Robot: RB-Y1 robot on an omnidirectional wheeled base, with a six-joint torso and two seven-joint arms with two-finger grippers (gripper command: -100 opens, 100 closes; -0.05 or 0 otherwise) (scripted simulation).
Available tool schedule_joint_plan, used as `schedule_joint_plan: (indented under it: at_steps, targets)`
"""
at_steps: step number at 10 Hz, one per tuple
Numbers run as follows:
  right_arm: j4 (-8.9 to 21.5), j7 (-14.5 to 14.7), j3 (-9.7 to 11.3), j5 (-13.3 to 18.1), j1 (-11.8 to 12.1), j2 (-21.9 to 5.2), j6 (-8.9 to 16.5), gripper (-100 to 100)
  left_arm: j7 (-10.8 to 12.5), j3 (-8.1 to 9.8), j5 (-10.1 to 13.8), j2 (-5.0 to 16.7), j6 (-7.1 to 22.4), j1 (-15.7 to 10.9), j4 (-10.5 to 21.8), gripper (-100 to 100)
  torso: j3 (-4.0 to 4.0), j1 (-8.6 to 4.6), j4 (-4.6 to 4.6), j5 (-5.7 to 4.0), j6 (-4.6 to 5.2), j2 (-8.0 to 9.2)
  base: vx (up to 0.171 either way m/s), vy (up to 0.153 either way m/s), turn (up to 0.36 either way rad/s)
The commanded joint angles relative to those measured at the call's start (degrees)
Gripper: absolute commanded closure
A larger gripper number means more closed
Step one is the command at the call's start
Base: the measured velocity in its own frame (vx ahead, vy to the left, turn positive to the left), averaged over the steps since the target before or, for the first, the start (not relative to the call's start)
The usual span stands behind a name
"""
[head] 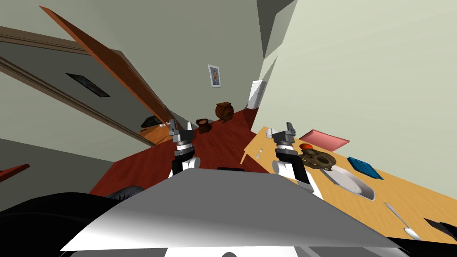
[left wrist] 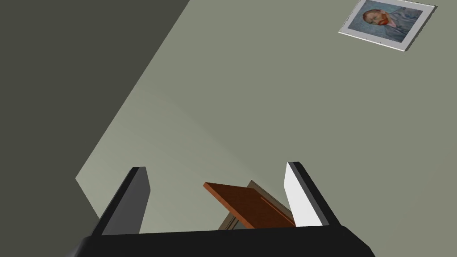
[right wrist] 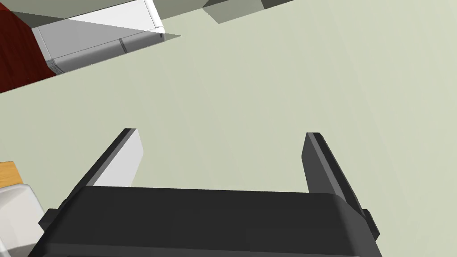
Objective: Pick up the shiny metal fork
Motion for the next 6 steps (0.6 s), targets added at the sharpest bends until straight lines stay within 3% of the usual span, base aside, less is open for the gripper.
schedule_joint_plan:
  at_steps: [1, 2, 3, 5, 6]
  targets:
    - [1.58, -2.86, -1.68, -0.14, -0.22, -0.28, 2.86, -100, 0.0, 0.0, 0.0, 0.0, 0.0, 0.0, 0.0, 0, 0.0, 0.0, 0.0, 0.0, 0.0, 0.0, 0.02, -0.012, 0.136]
    - [1.58, -3.78, -1.68, -0.14, -0.22, -0.28, 4.49, -100, 0.0, 0.0, 0.0, 0.0, 0.0, 0.0, 0.0, 0, 0.01, -0.01, 0.0, 0.0, -0.02, 0.01, 0.018, -0.014, 0.066]
    - [3.33, -5.84, -3.26, -0.29, -0.76, -0.5, 6.13, -100, 0.0, 0.0, 0.0, 0.0, 0.0, 0.0, 0.0, 0, 0.01, 0.02, 0.01, 0.0, 0.0, 0.02, 0.021, -0.016, 0.138]
    - [3.33, -6.97, -3.26, -0.29, -0.76, -0.5, 8.42, -100, 0.0, 0.0, 0.0, 0.0, 0.0, 0.0, 0.0, 0, 0.02, 0.0, 0.01, 0.0, 0.0, 0.02, 0.012, -0.01, 0.032]
    - [5.15, -9.61, -4.92, -0.49, -1.35, -0.68, 10.59, -100, 0.0, 0.0, 0.0, 0.0, 0.0, 0.0, 0.0, 0, 0.03, 0.03, 0.01, 0.01, 0.01, 0.06, 0.011, -0.007, 0.132]
